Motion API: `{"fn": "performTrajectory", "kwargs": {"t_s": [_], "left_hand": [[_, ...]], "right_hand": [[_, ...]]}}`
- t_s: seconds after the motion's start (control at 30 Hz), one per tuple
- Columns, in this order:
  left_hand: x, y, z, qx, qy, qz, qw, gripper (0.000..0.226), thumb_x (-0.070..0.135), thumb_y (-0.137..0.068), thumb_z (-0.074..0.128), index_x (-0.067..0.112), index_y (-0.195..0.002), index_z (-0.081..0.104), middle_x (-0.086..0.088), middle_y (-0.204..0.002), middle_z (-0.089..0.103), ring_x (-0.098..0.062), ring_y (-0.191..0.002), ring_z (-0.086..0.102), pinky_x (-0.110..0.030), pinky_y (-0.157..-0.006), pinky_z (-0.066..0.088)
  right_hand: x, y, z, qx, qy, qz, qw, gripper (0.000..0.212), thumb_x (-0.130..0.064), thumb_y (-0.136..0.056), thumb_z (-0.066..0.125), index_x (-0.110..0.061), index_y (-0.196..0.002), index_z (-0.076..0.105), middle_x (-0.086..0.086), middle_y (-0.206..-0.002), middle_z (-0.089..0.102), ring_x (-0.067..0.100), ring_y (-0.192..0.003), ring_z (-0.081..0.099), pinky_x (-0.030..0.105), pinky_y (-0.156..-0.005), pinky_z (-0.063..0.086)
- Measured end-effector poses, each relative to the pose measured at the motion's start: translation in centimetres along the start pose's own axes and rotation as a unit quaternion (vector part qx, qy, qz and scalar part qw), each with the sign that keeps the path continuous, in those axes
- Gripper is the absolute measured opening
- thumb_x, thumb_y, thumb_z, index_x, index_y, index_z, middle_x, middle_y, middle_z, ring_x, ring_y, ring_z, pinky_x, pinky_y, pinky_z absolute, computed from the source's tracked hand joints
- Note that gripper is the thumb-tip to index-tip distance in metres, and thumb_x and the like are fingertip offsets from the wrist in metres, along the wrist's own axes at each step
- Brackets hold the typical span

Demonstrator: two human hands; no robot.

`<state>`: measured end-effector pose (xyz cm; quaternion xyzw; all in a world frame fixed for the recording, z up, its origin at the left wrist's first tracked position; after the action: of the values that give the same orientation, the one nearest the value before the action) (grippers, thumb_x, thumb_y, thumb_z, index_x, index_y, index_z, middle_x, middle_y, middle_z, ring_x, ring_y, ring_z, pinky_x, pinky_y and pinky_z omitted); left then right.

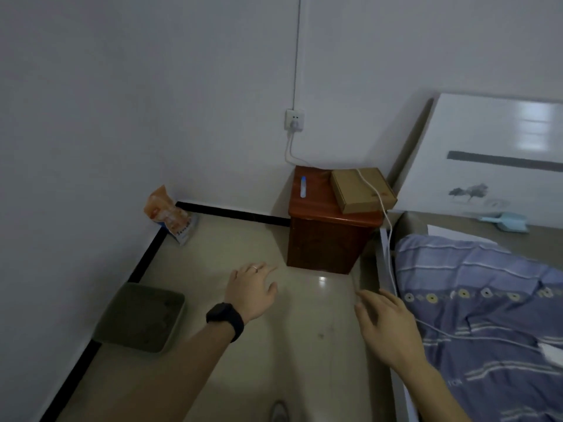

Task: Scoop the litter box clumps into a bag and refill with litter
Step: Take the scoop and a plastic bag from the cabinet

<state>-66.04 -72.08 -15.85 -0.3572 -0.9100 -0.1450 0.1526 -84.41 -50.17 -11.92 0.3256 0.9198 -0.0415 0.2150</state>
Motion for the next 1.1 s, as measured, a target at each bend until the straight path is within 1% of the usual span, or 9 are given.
{"fn": "performTrajectory", "kwargs": {"t_s": [0.1, 0.2, 0.33, 0.5, 0.6, 0.73, 0.83, 0.9, 1.1], "left_hand": [[-0.2, -4.6, 2.4, -0.05, 0.011, -0.017, 0.999, 0.05, 0.042, -0.093, 0.046, 0.035, -0.142, 0.044, 0.004, -0.147, 0.046, -0.019, -0.136, 0.038, -0.041, -0.111, 0.031], [-0.2, -9.0, 4.5, -0.087, 0.009, -0.033, 0.996, 0.05, 0.041, -0.096, 0.045, 0.035, -0.145, 0.04, 0.005, -0.151, 0.04, -0.018, -0.139, 0.033, -0.041, -0.114, 0.027], [-0.9, -15.4, 7.0, -0.12, -0.002, -0.051, 0.991, 0.05, 0.043, -0.097, 0.043, 0.035, -0.146, 0.038, 0.006, -0.154, 0.035, -0.018, -0.142, 0.029, -0.041, -0.115, 0.024], [-2.3, -23.0, 10.0, -0.156, 0.017, -0.097, 0.983, 0.049, 0.044, -0.097, 0.042, 0.035, -0.145, 0.039, 0.004, -0.152, 0.039, -0.02, -0.139, 0.034, -0.044, -0.114, 0.027], [-3.4, -27.2, 11.5, -0.17, 0.032, -0.129, 0.976, 0.049, 0.043, -0.097, 0.042, 0.036, -0.146, 0.038, 0.003, -0.153, 0.038, -0.021, -0.139, 0.034, -0.043, -0.115, 0.027], [-5.6, -32.1, 15.0, -0.183, 0.072, -0.172, 0.965, 0.049, 0.043, -0.097, 0.044, 0.035, -0.145, 0.04, 0.002, -0.151, 0.041, -0.022, -0.136, 0.037, -0.042, -0.112, 0.032], [-7.9, -35.6, 19.1, -0.209, 0.091, -0.195, 0.954, 0.05, 0.044, -0.097, 0.045, 0.035, -0.146, 0.039, 0.002, -0.152, 0.04, -0.023, -0.136, 0.037, -0.039, -0.112, 0.032], [-9.4, -37.9, 22.2, -0.226, 0.102, -0.203, 0.947, 0.05, 0.045, -0.097, 0.045, 0.035, -0.146, 0.039, 0.002, -0.152, 0.039, -0.023, -0.136, 0.037, -0.039, -0.112, 0.032], [-13.3, -43.3, 31.2, -0.246, 0.161, -0.224, 0.929, 0.058, 0.045, -0.097, 0.048, 0.033, -0.151, 0.031, -0.004, -0.154, 0.035, -0.023, -0.136, 0.037, -0.035, -0.11, 0.036]], "right_hand": [[1.7, -4.5, 1.4, -0.013, 0.003, 0.017, 1.0, 0.042, -0.044, -0.097, 0.045, -0.024, -0.13, 0.061, -0.002, -0.132, 0.063, 0.023, -0.134, 0.044, 0.045, -0.108, 0.041], [3.6, -9.0, 3.4, -0.043, 0.003, 0.032, 0.999, 0.039, -0.043, -0.097, 0.049, -0.026, -0.13, 0.062, -0.005, -0.131, 0.063, 0.021, -0.134, 0.044, 0.041, -0.106, 0.042], [5.3, -15.3, 6.3, -0.089, -0.015, 0.042, 0.995, 0.039, -0.04, -0.098, 0.05, -0.026, -0.133, 0.058, -0.006, -0.135, 0.061, 0.02, -0.137, 0.041, 0.038, -0.11, 0.037], [7.9, -23.5, 9.5, -0.131, -0.055, 0.073, 0.987, 0.04, -0.04, -0.099, 0.049, -0.028, -0.136, 0.055, -0.007, -0.139, 0.057, 0.016, -0.139, 0.037, 0.035, -0.113, 0.032], [9.1, -27.6, 11.9, -0.161, -0.078, 0.105, 0.978, 0.04, -0.04, -0.099, 0.049, -0.028, -0.136, 0.054, -0.006, -0.14, 0.056, 0.016, -0.137, 0.04, 0.034, -0.112, 0.032], [10.6, -32.0, 16.5, -0.213, -0.105, 0.147, 0.96, 0.041, -0.043, -0.1, 0.046, -0.032, -0.139, 0.049, -0.009, -0.144, 0.05, 0.015, -0.136, 0.041, 0.035, -0.114, 0.031], [11.8, -34.6, 21.6, -0.25, -0.11, 0.169, 0.947, 0.043, -0.047, -0.099, 0.045, -0.034, -0.14, 0.047, -0.007, -0.145, 0.051, 0.016, -0.135, 0.044, 0.037, -0.114, 0.035], [12.7, -36.4, 25.2, -0.272, -0.11, 0.186, 0.938, 0.043, -0.044, -0.099, 0.045, -0.032, -0.14, 0.048, -0.004, -0.143, 0.053, 0.019, -0.132, 0.047, 0.037, -0.112, 0.037], [15.5, -41.0, 34.6, -0.269, -0.125, 0.244, 0.923, 0.045, -0.038, -0.1, 0.046, -0.027, -0.143, 0.045, 0.003, -0.137, 0.058, 0.025, -0.126, 0.051, 0.034, -0.103, 0.04]]}}
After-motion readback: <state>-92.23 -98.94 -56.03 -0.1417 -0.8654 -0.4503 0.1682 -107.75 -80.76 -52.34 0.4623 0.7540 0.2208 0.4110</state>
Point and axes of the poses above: each hand's wrist, its own y-axis away from the middle knuckle, its own z-axis out of the palm, x = y × z, the point moved 8 cm from there along -y, towards the middle knuckle
